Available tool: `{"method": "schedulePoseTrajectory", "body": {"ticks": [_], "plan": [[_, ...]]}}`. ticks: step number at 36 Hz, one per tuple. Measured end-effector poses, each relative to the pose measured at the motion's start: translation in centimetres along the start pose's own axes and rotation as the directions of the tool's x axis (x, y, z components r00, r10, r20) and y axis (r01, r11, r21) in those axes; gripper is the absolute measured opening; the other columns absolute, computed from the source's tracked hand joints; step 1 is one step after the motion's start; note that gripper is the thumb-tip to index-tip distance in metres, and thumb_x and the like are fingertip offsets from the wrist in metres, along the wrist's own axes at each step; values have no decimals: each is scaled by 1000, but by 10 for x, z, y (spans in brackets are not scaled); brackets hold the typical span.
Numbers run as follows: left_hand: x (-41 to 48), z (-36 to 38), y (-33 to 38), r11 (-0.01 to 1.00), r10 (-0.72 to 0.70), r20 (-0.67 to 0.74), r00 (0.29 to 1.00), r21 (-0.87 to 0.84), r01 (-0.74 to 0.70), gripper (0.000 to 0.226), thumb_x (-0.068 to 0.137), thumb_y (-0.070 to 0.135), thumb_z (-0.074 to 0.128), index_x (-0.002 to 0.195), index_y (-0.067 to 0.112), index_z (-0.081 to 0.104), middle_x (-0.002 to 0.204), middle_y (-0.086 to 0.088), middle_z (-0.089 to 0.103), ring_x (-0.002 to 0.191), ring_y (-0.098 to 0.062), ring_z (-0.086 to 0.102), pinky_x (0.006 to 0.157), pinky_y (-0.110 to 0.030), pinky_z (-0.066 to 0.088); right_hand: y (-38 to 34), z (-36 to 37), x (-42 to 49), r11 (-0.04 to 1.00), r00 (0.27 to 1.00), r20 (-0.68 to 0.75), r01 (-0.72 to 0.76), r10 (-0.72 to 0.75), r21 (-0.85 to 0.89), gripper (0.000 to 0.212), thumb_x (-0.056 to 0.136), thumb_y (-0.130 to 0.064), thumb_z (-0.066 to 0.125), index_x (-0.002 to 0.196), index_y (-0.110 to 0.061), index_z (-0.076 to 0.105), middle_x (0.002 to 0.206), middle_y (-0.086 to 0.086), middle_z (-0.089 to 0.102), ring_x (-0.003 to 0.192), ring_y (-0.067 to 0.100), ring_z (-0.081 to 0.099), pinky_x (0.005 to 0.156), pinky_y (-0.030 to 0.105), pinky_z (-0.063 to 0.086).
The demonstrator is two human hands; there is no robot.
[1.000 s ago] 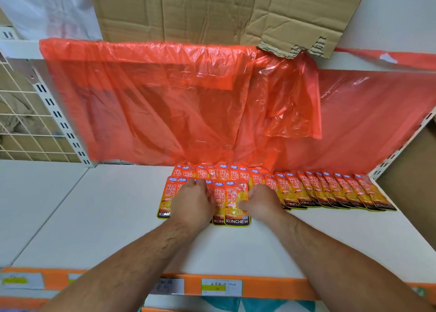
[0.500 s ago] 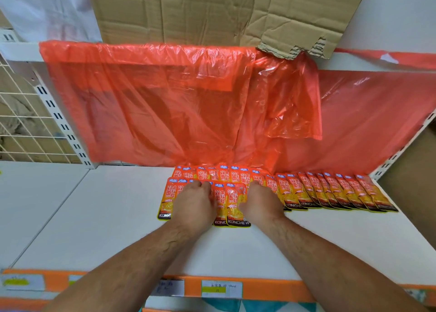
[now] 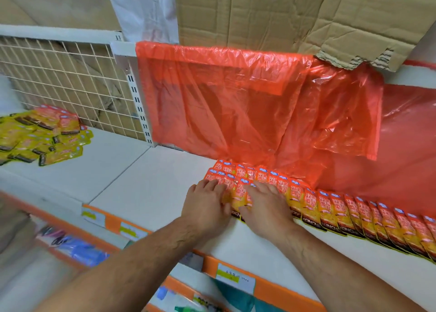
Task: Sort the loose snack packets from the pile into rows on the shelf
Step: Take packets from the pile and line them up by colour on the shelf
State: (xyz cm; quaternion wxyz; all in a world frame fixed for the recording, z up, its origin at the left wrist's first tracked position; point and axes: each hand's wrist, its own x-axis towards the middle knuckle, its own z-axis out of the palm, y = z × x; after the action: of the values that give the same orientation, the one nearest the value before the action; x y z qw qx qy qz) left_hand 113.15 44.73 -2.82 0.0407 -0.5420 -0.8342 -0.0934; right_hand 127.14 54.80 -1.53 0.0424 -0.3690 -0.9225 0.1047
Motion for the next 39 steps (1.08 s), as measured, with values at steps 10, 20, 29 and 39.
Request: {"method": "schedulePoseTrajectory", "body": {"ticks": [10, 20, 29, 39], "plan": [[-53, -18, -63, 975, -215, 27, 976, 66, 213, 58, 89, 56, 37, 138, 27, 46, 148, 2, 45, 137, -25, 36, 109, -42, 31, -69, 10, 10, 986, 978, 130, 163, -165, 30, 64, 94, -50, 48, 153, -34, 28, 162, -4, 21, 147, 23, 16, 119, 39, 20], [-95, -39, -163, 944, -328, 22, 944, -19, 328, 60, 91, 54, 40, 144, 25, 41, 154, 1, 37, 143, -26, 28, 115, -43, 23, -178, 25, 23, 962, 951, 149, 271, -270, 9, 62, 95, -51, 47, 152, -35, 30, 162, -5, 21, 147, 20, 17, 119, 36, 21], [-131, -55, -300, 932, -362, -27, 932, -19, 362, 62, 86, 55, 41, 137, 22, 51, 145, -3, 50, 135, -29, 40, 110, -48, 34, -316, 58, 43, 957, 947, 133, 290, -291, 27, 62, 94, -48, 51, 152, -33, 33, 162, -5, 23, 147, 18, 18, 117, 34, 23], [-157, -68, -409, 916, -401, -11, 916, -34, 400, 61, 92, 54, 42, 144, 23, 42, 149, 0, 43, 139, -26, 34, 110, -40, 28, -428, 85, 79, 931, 920, 150, 363, -363, 28, 61, 94, -46, 50, 151, -31, 35, 160, -1, 27, 146, 20, 22, 117, 35, 27]]}}
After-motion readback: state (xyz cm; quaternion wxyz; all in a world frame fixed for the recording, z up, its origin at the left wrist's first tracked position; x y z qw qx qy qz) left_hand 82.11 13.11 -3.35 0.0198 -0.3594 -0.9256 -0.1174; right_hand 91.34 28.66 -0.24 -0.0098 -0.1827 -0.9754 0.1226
